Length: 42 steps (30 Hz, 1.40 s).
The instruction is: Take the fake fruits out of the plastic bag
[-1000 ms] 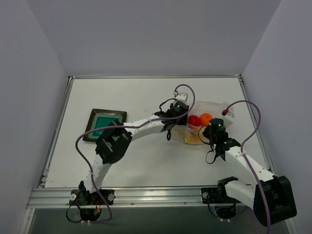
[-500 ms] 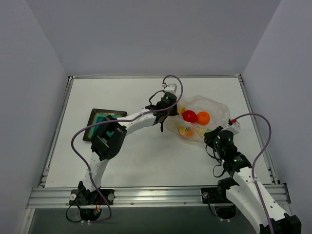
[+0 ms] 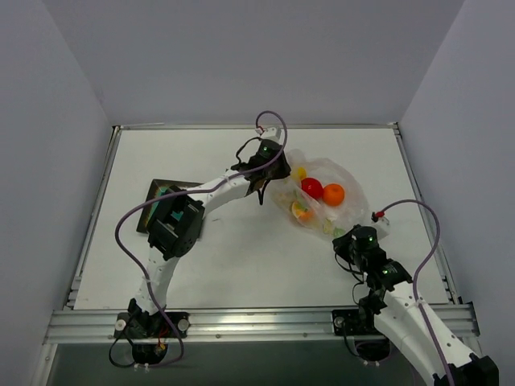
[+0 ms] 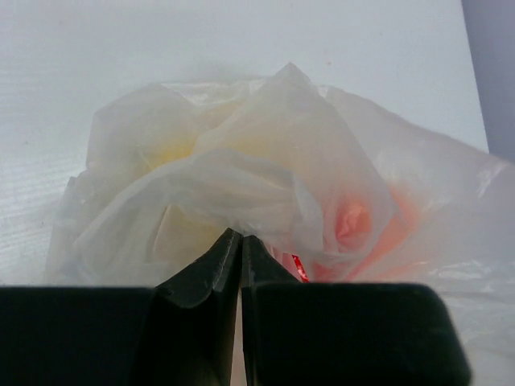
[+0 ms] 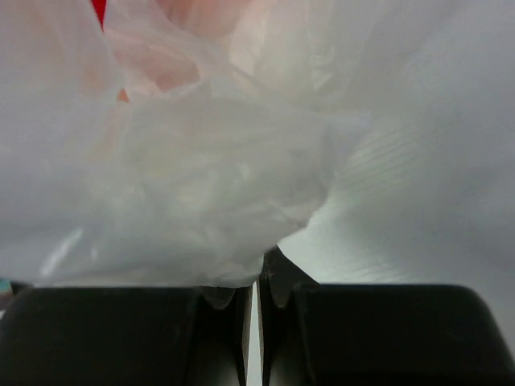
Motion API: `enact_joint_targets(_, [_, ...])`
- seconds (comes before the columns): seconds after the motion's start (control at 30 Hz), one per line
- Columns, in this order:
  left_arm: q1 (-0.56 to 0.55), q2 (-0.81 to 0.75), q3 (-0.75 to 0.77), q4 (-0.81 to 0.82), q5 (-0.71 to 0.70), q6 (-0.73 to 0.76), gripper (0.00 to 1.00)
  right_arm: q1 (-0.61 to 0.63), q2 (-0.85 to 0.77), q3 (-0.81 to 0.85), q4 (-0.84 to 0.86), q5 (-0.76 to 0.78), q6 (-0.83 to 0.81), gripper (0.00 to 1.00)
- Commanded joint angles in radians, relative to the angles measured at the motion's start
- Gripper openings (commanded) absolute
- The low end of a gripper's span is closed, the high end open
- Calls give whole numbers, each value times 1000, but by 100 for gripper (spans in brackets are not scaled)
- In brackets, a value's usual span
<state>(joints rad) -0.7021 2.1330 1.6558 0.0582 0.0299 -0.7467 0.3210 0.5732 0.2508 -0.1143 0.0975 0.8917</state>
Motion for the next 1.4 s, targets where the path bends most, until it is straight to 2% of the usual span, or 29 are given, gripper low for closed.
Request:
enact_joint_targets(0.0, [16, 24, 127, -30, 5, -3, 2, 50, 78, 16, -25, 34, 27, 0])
enact_joint_targets(0.07, [16, 41, 115, -32, -7, 1, 2, 108, 112, 10, -9, 38, 39, 0])
enact_joint_targets(0.2, [13, 18, -8, 35, -16, -3, 2, 220, 171, -4, 4, 103, 88, 0])
enact_joint_targets(0.33, [-10, -10, -46, 35, -18, 32, 3, 247, 137, 51, -24, 149, 82, 2])
enact_joint_targets(0.5, [-51, -74, -99, 42, -47, 82, 2, 274, 47, 203, -123, 194, 13, 18])
enact_joint_targets(0.67, [-69, -110, -123, 42, -64, 87, 2, 305, 91, 355, -174, 137, -69, 34])
enact_joint_targets(0.77, [-71, -130, -125, 23, -77, 95, 2, 320, 83, 399, -191, 117, -102, 49])
enact_joint_targets(0.8, [-71, -137, -132, 19, -79, 101, 4, 320, 64, 410, -199, 123, -118, 57])
enact_joint_targets(0.87, [-73, -174, -149, 26, -87, 104, 15, 320, 45, 427, -203, 139, -144, 61])
enact_joint_targets(0.9, [-79, -189, -169, 35, -90, 112, 20, 320, 53, 444, -202, 151, -178, 56])
enact_joint_targets(0.93, [-82, -202, -174, 37, -93, 119, 30, 320, 68, 456, -199, 183, -198, 47])
enact_joint_targets(0.97, [-86, -228, -177, 32, -103, 128, 36, 320, 94, 472, -197, 197, -221, 34])
enact_joint_targets(1.0, [-91, -240, -179, 14, -108, 141, 41, 320, 158, 508, -194, 206, -270, 13])
enact_joint_targets(1.07, [-108, -275, -192, 2, -117, 151, 52, 319, 233, 541, -161, 255, -312, 6])
enact_joint_targets(1.1, [-114, -288, -197, -15, -128, 167, 54, 319, 301, 576, -151, 271, -322, 1])
enact_joint_targets(1.23, [-161, -361, -249, -44, -186, 196, 58, 306, 390, 604, -1, 321, -314, 1])
enact_joint_targets(1.27, [-169, -393, -281, -43, -194, 199, 57, 302, 407, 608, 22, 327, -304, 6])
enact_joint_targets(1.3, [-175, -410, -297, -43, -217, 202, 51, 299, 443, 608, 45, 355, -291, 11])
enact_joint_targets(1.37, [-204, -453, -345, -22, -243, 204, 45, 290, 480, 594, 134, 369, -257, 19])
